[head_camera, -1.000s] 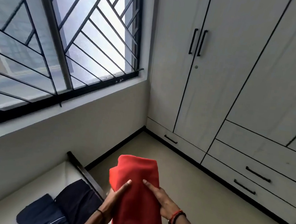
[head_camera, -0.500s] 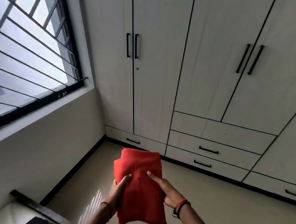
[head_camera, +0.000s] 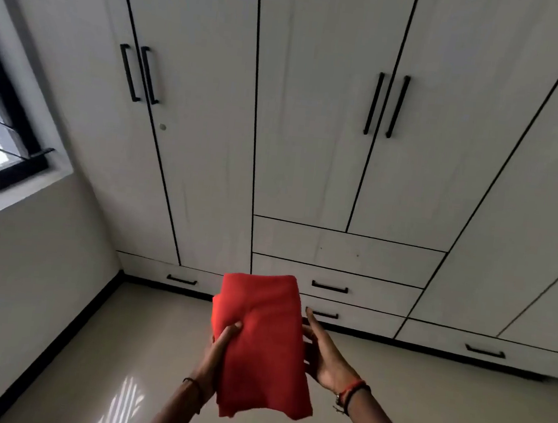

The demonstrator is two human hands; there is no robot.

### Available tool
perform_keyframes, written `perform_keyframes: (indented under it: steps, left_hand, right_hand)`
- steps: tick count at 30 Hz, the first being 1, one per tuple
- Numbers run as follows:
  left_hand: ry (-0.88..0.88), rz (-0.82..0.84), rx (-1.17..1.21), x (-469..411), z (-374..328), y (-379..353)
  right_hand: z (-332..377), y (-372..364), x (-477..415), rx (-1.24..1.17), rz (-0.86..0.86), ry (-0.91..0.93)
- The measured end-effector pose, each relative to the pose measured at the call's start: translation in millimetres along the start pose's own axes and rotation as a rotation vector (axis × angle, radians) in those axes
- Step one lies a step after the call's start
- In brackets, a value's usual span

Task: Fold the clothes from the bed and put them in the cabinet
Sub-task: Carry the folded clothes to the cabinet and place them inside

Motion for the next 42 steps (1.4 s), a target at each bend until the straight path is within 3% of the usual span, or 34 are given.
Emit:
perform_keyframes:
  steps: [9,23,33,40,42]
  left_hand:
    - [0.073,0.078,-0.019,-88.0,-2.1,-73.6]
    - [0.034,0.094,-0.107,-229.7,-17.3,-88.2]
    - [0.185,0.157,-0.200,-363.8,0.6,-66.6]
    - [0.258,0.082,-0.186,-435.9,45.1,-47.8]
    - [0.259,0.049,-0.182,-456.0,59.8,-39.0]
  right_hand:
    - [44.5,100.4,-16.7,-0.077,-0.186,0.019]
    - [75.3,201.7,-107.0,-0.052,-0.507,-0.071]
    - [104.8,288.4,-225.2,0.070,-0.598,-0.095]
    - [75.2,374.5,-295.4,0.213,-0.684,-0.196]
    - [67.5,393.9,-319.6,0.356,-0.671,-0.250]
Point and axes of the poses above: each hand's wrist, its own x-axis away from the middle knuckle, its own y-axis out of the back of the hand, z = x × y, the point moved 9 cm from there along -x, towards the middle knuckle, and after that the axes turned 11 degrees about z, right-handed, at the moved point
